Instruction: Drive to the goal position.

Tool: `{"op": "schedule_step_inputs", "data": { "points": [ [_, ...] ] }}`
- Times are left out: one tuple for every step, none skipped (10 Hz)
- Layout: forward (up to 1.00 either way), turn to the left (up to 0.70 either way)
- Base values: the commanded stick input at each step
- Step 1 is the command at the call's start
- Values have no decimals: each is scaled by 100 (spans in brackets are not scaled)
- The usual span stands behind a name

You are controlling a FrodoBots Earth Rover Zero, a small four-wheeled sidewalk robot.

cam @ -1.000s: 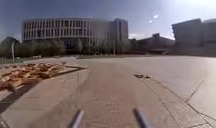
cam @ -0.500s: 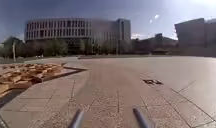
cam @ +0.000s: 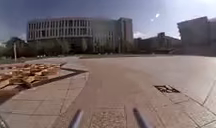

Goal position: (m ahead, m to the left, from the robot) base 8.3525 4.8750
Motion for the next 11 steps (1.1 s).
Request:
{"op": "schedule_step_inputs", "data": {
  "points": [
    [100, -2],
    [100, -11],
    [100, -28],
    [100, -23],
    [100, -10],
    [100, -2],
    [100, -2],
    [100, -2],
    [100, -2],
    [100, -2],
    [100, -2]
  ]
}}
